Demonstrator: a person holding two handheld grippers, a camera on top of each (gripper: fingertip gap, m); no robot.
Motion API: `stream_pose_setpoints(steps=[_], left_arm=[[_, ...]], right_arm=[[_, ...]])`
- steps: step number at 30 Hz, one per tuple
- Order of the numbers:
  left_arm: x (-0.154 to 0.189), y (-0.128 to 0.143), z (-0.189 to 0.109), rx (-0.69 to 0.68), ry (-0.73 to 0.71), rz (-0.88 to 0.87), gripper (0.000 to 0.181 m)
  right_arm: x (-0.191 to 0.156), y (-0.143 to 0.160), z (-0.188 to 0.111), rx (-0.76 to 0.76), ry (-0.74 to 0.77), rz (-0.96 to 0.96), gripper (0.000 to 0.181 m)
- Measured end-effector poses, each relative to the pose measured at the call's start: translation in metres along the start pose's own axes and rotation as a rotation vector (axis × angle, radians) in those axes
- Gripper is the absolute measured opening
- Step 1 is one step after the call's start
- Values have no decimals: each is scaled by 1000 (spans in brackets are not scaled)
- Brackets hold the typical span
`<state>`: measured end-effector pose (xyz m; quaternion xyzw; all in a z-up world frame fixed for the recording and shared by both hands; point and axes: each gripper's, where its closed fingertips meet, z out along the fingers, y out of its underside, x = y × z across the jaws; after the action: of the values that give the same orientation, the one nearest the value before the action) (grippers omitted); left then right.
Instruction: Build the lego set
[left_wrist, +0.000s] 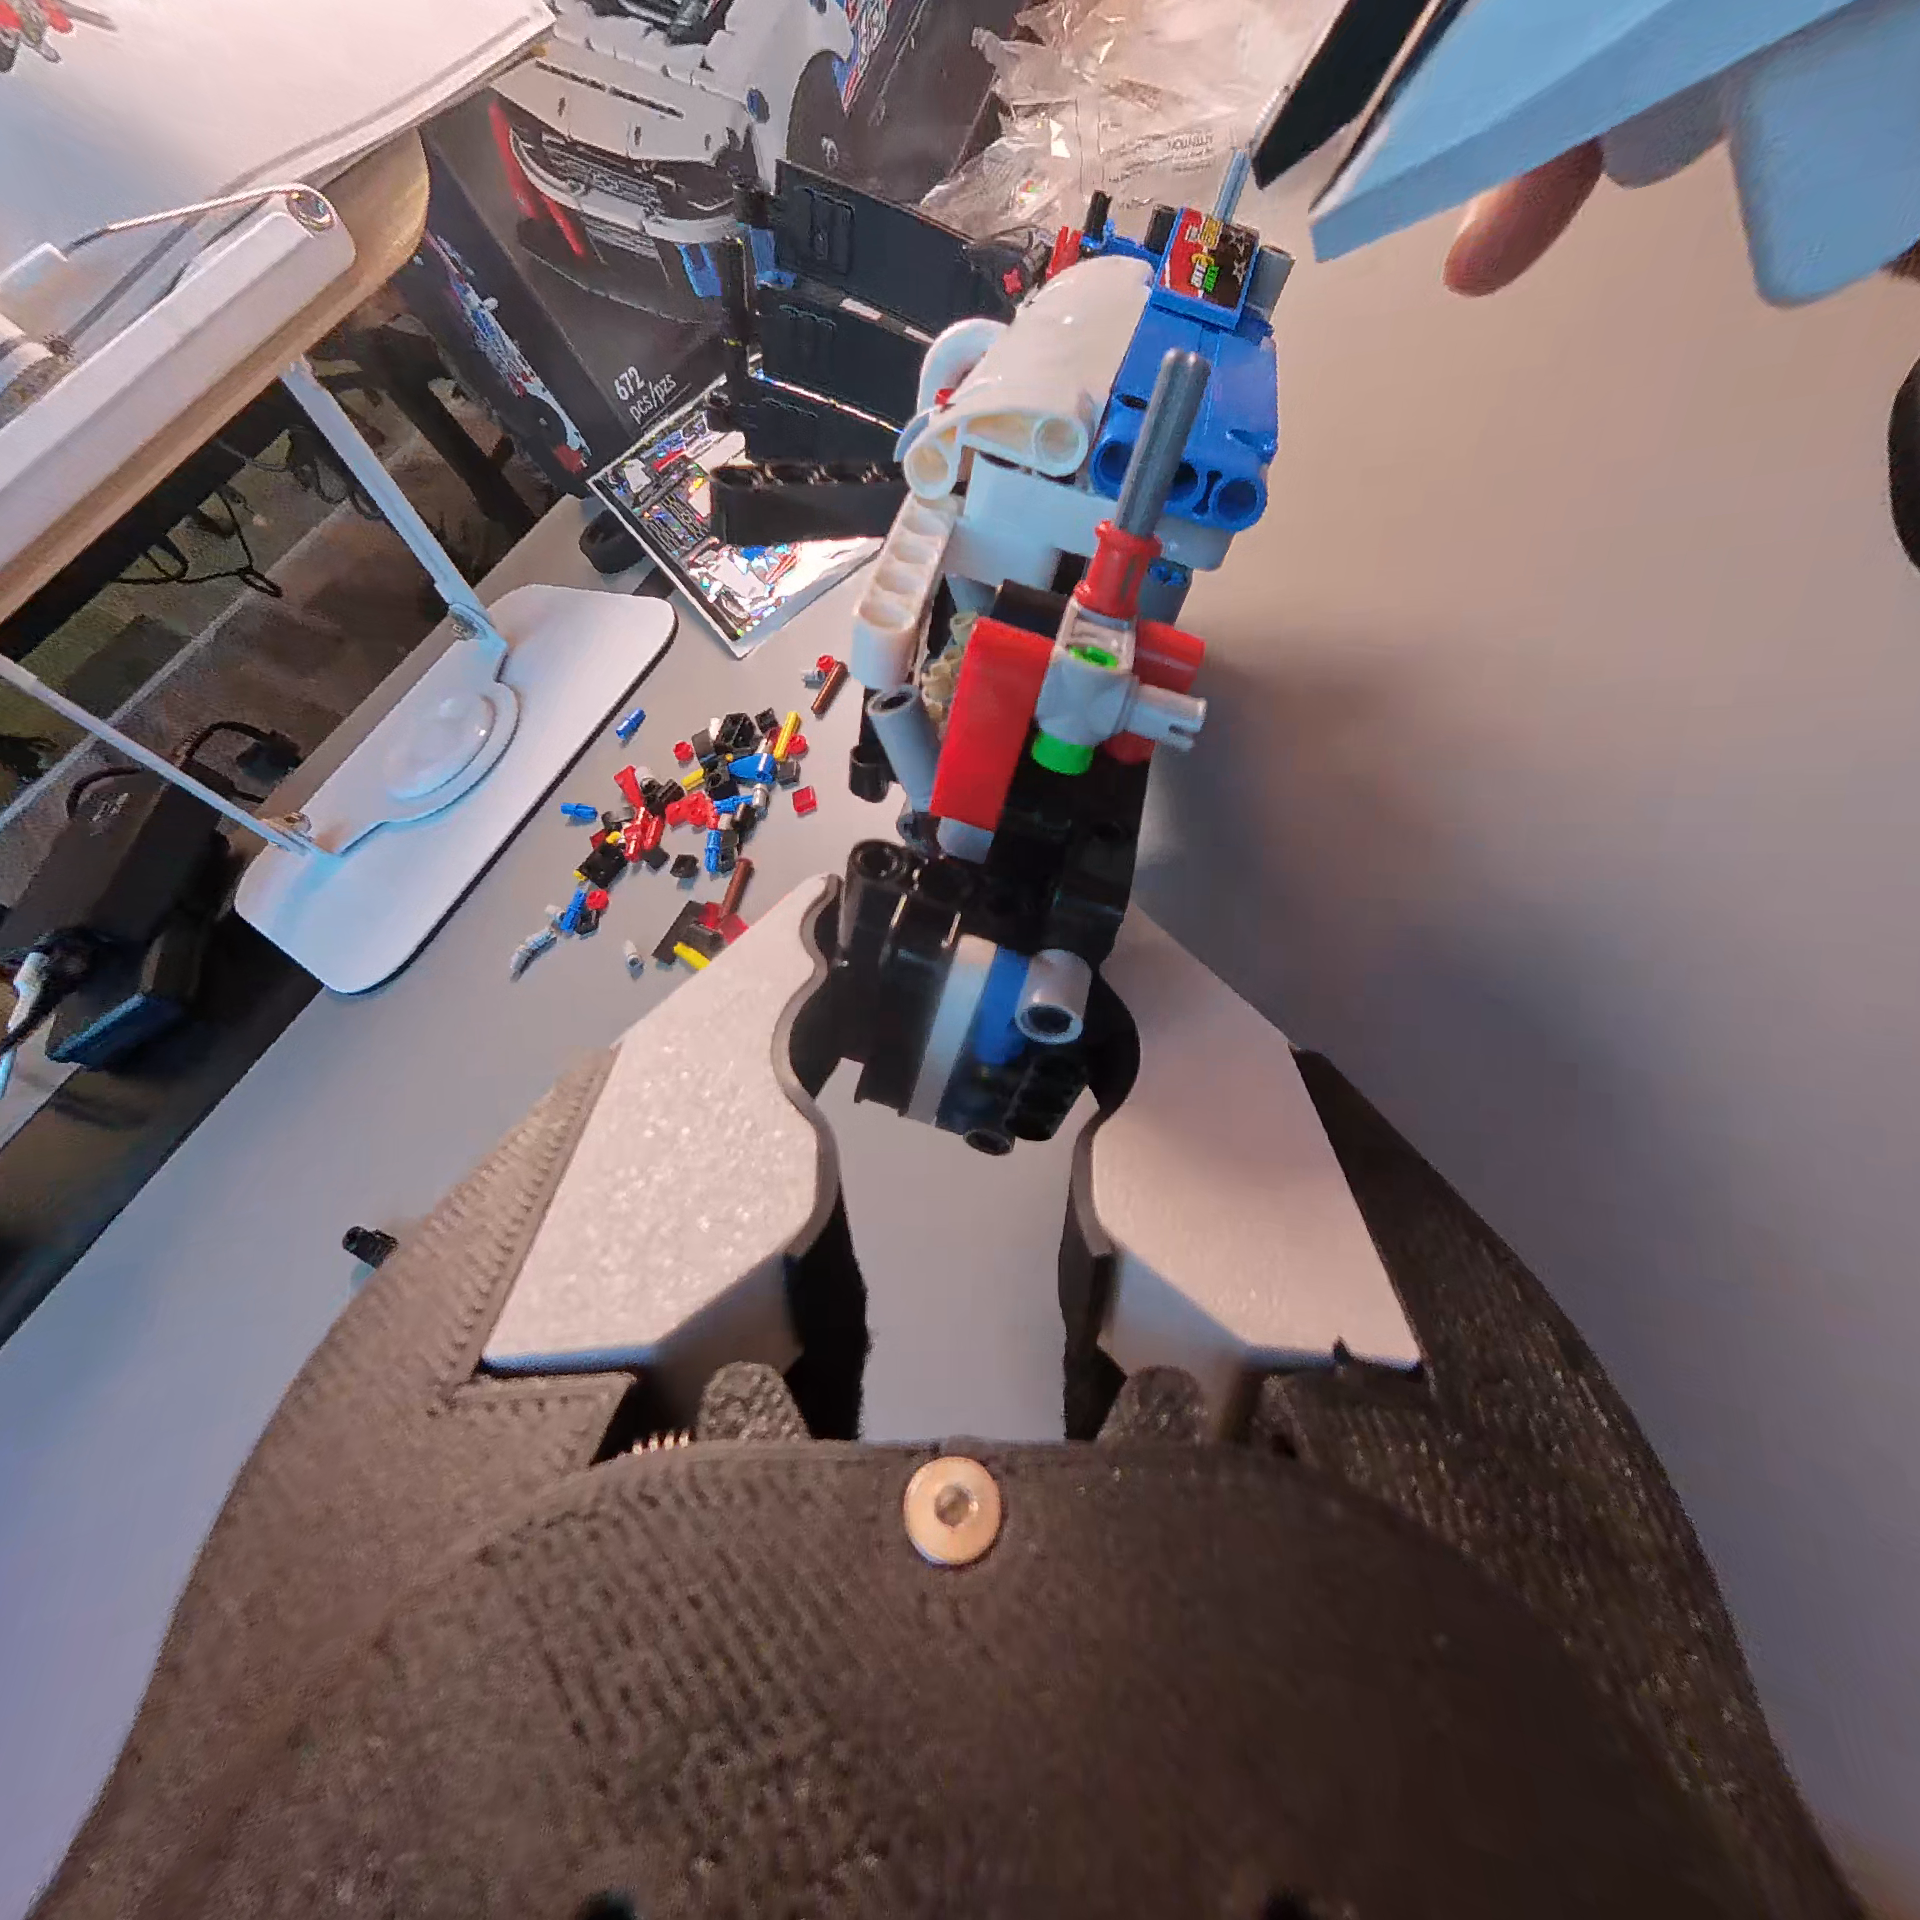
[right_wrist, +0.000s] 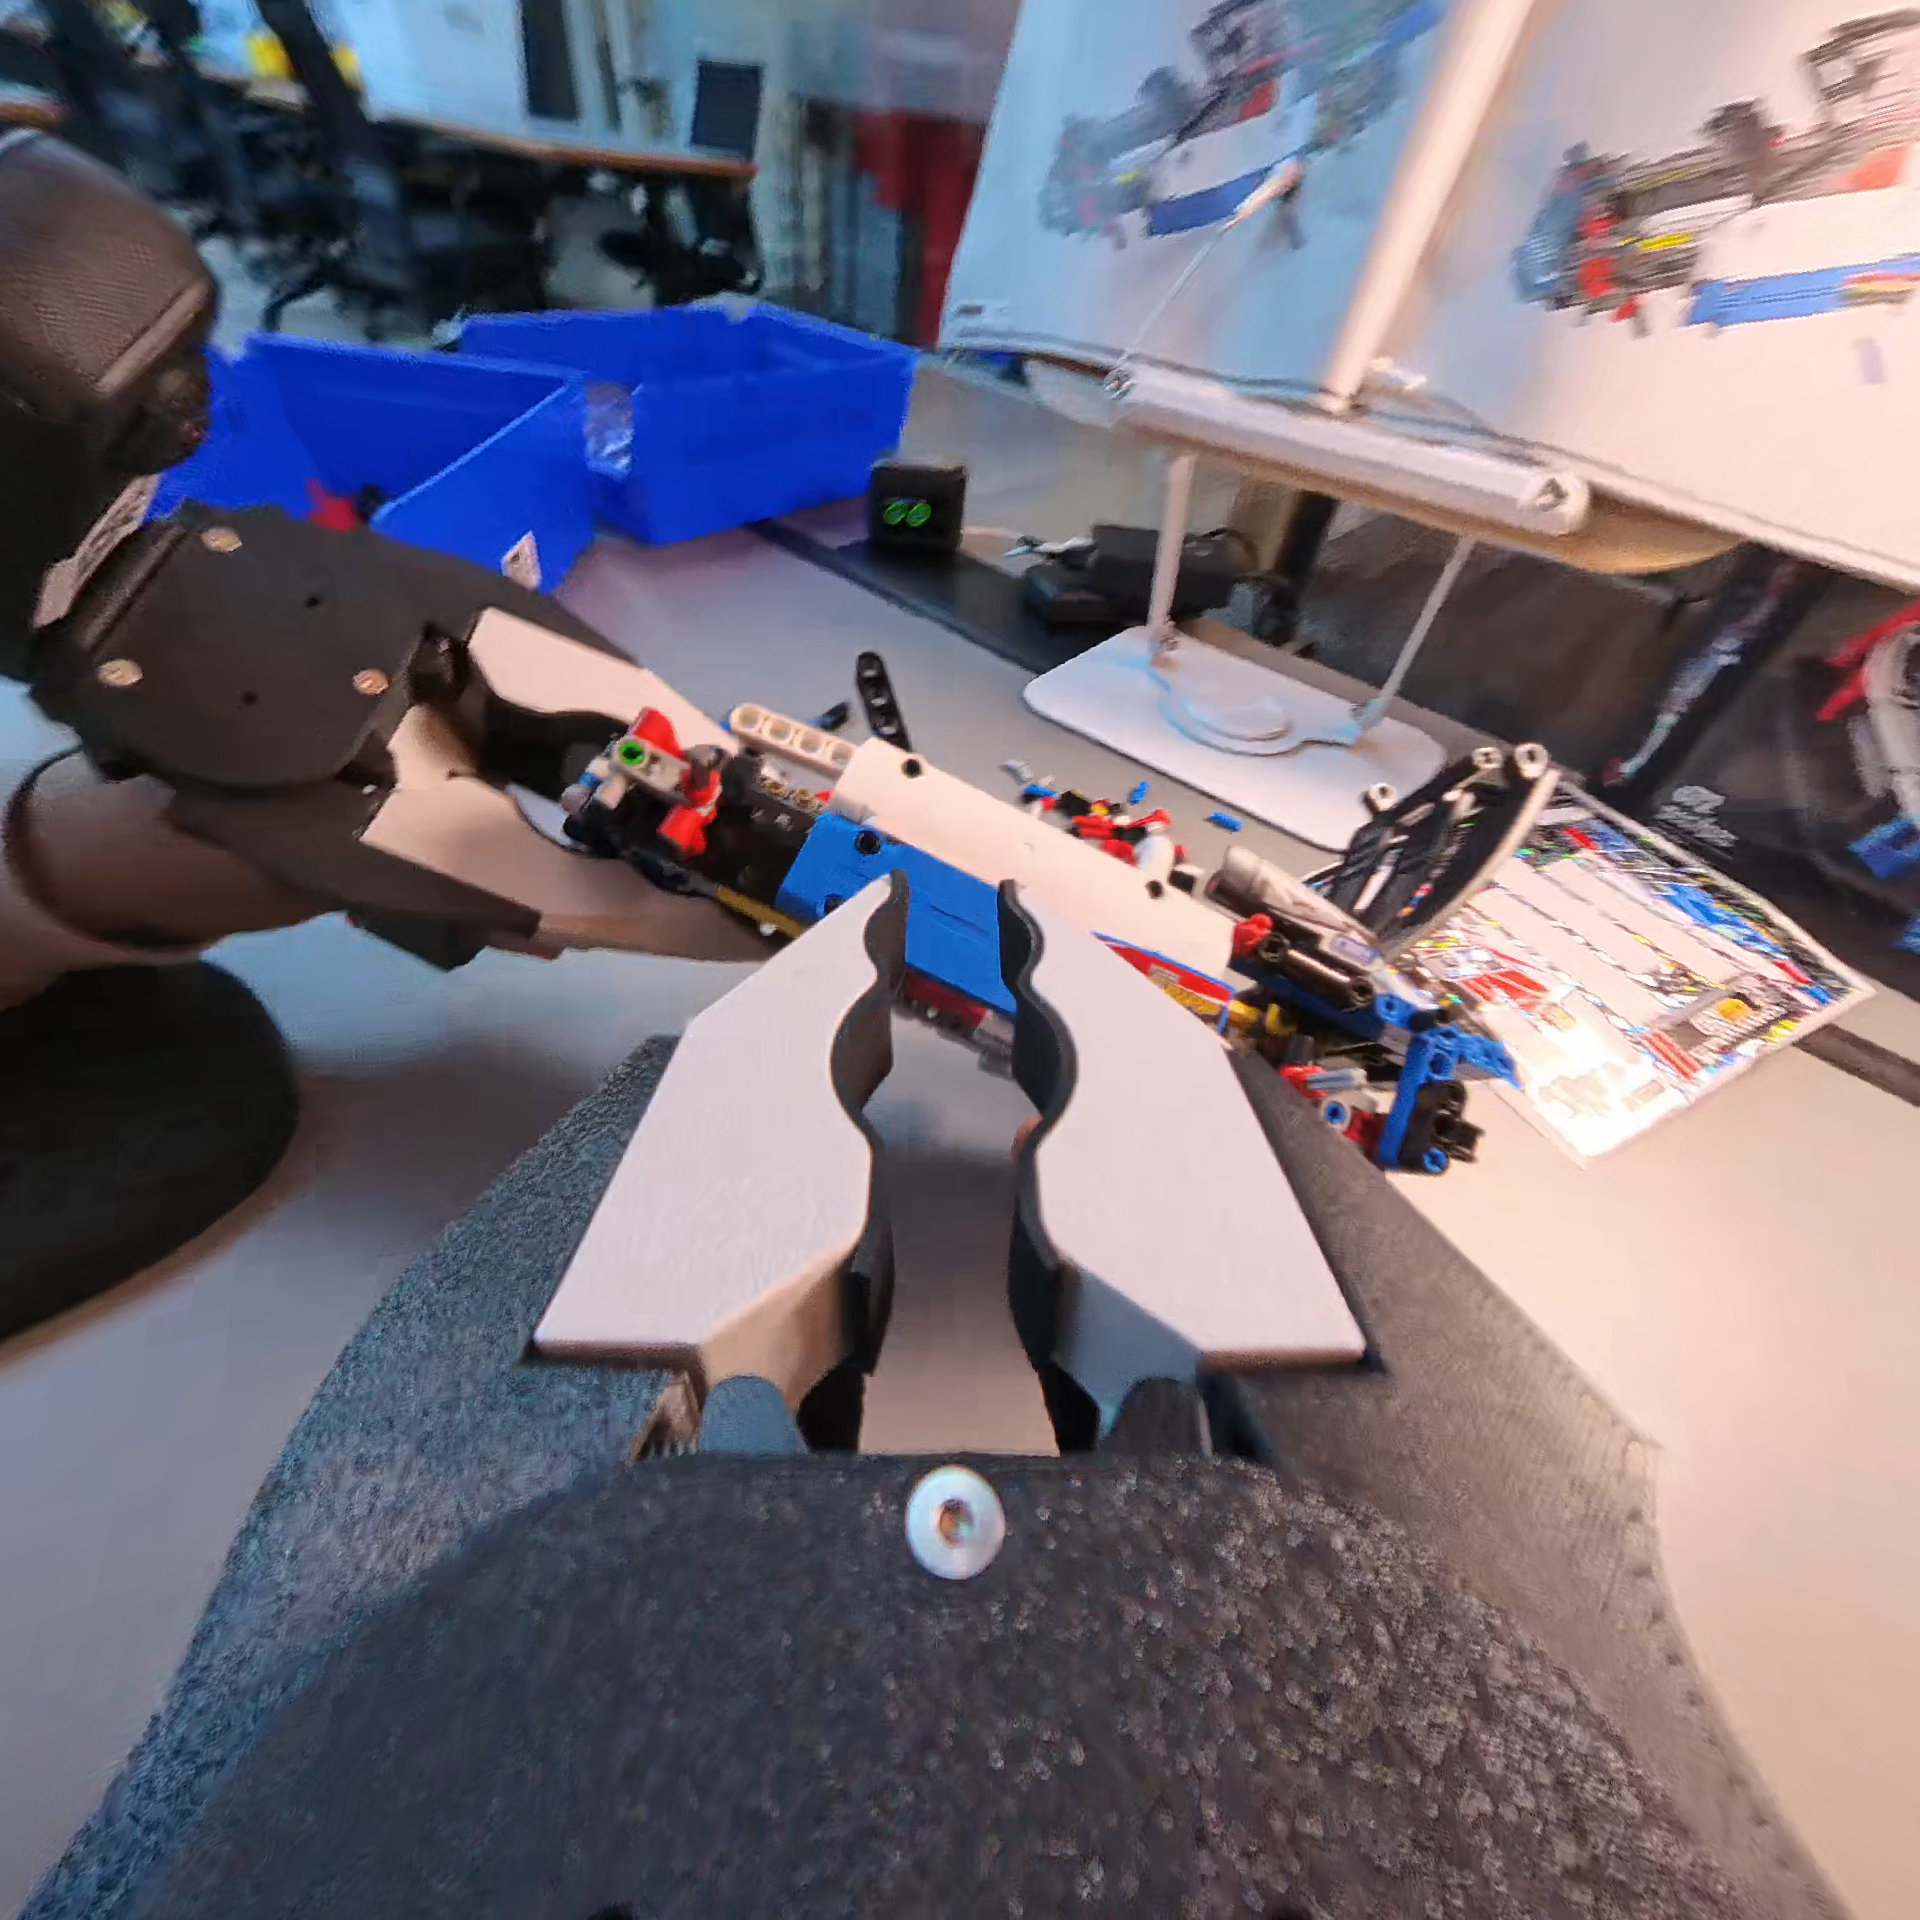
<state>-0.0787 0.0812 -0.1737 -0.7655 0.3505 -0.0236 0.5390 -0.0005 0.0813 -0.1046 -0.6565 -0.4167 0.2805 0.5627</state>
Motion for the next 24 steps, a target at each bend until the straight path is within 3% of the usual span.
stream_pose_setpoints(steps=[3,6,24], left_arm=[[4,-6,0,-20,-10,-13,43],[6,-7,1,-36,-15,-31,43],[7,-7,1,-33,-17,-51,43]], right_arm=[[13,0,-1,72,115,28,9],[19,17,8,-3,143,28,0],[20,4,5,32,140,19,0]])
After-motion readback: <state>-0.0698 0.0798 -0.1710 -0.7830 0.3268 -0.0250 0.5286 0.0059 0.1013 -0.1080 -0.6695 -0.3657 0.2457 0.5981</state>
